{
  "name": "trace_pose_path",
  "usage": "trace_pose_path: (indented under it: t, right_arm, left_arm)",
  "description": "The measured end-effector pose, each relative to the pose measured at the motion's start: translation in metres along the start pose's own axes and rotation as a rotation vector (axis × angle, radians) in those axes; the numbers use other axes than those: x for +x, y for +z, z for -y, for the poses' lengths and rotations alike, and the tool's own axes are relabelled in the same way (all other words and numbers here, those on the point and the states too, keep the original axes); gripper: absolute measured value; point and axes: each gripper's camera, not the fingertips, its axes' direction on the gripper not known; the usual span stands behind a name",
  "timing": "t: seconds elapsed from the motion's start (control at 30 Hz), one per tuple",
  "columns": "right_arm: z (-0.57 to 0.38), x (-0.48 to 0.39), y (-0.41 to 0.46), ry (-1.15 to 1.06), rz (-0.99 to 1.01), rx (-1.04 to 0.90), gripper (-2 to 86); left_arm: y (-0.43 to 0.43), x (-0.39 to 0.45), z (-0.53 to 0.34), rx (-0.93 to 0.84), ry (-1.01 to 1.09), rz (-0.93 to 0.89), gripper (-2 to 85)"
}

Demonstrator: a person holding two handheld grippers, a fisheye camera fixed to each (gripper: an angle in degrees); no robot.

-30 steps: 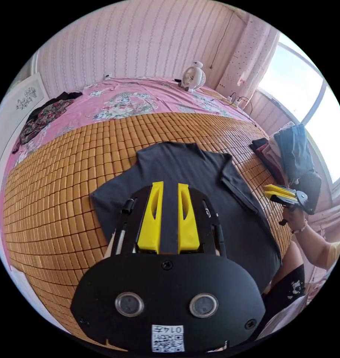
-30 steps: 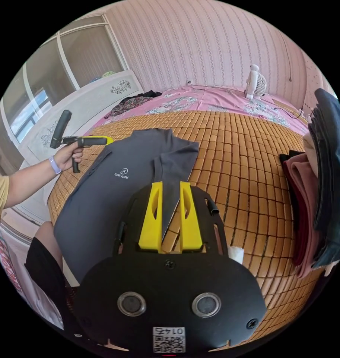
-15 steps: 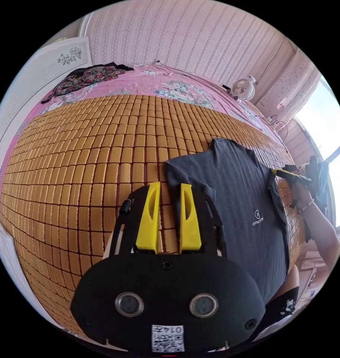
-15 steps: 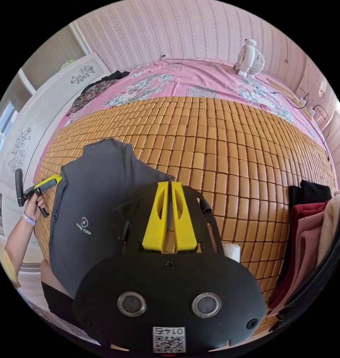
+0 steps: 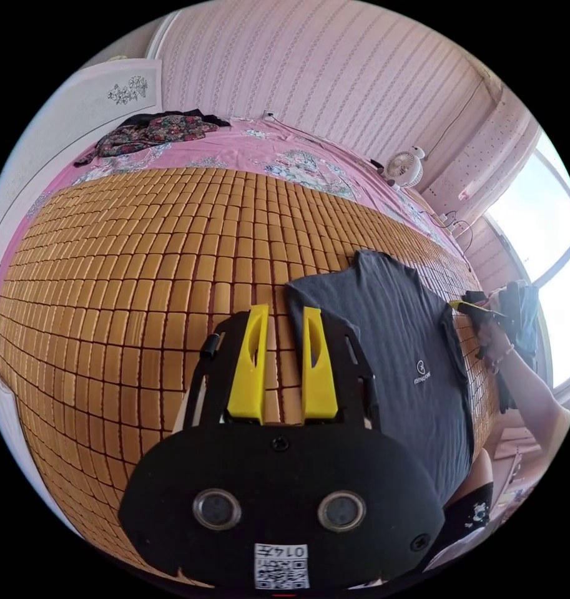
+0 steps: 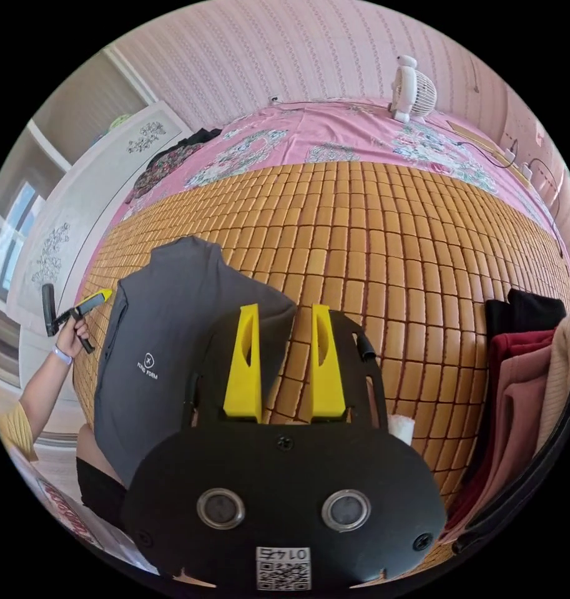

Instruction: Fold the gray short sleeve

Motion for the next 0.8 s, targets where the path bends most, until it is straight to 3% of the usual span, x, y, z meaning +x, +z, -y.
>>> trace_pose_path:
  t: [0.23,0.43,0.63,0.8]
  right_arm:
    - [0.005,-0.040,0.020,-0.133,-0.159,-0.008,3.1]
    - [0.024,-0.035,0.003,-0.085,-0.157,0.051,0.5]
    - [0.000,-0.032,-0.063,-0.074,-0.051,0.211,0.3]
    - [-0.089,-0.041,-0.127,-0.148,0.046,0.273,0.8]
  left_arm:
    - [0.005,0.022,0.028,-0.056,0.042,0.078,6.9]
    - [-0.011,0.022,0.061,-0.079,0.015,0.036,-0.4]
    - [-0.095,0.040,0.048,0.100,0.093,-0.102,-0.9]
    - [-0.190,0.054,-0.038,0.152,0.260,-0.239,-0.6]
